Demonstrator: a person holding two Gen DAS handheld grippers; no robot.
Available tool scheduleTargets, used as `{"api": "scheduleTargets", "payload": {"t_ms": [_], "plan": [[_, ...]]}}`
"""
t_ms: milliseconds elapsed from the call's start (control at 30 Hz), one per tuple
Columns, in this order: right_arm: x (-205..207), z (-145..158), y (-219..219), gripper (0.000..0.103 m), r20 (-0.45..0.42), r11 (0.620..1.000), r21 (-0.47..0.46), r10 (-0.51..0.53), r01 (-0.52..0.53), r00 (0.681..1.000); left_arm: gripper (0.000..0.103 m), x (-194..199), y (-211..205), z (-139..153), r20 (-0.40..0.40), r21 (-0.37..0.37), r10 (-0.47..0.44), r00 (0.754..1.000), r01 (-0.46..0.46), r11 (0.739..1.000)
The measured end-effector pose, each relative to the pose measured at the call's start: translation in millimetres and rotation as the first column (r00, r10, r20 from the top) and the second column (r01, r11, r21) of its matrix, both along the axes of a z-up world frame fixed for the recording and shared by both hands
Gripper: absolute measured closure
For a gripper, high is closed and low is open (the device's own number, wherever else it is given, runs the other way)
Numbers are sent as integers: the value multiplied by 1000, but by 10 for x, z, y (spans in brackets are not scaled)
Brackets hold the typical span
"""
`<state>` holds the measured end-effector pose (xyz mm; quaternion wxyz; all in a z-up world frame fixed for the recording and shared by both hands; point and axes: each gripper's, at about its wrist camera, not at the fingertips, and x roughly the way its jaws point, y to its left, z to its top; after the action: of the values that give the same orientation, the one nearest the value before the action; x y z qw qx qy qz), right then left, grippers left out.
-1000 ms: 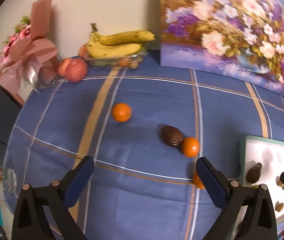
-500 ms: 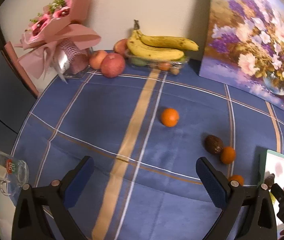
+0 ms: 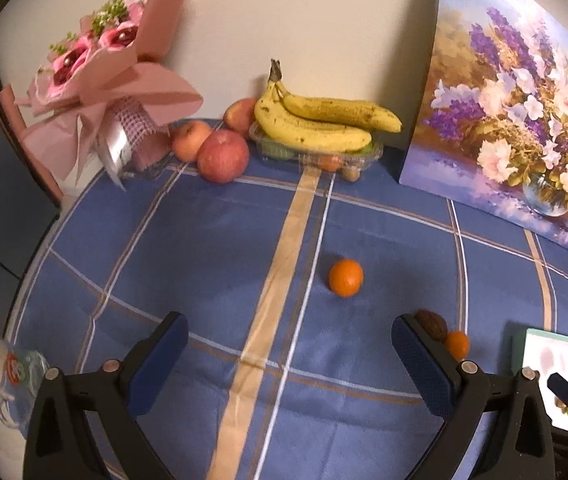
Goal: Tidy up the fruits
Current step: 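Close the left gripper on one orange while the right closes on another orange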
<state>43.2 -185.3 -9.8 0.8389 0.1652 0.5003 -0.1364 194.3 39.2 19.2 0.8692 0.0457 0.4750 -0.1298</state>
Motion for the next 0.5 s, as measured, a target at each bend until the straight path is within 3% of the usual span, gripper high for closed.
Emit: {"api": "scheduleTargets", "payload": {"t_ms": [500], "plan": [[345,41,79,13,1,998,-55,38,-37,999,4,453,-388,-448,-21,-50,-76,997,75,996]]}}
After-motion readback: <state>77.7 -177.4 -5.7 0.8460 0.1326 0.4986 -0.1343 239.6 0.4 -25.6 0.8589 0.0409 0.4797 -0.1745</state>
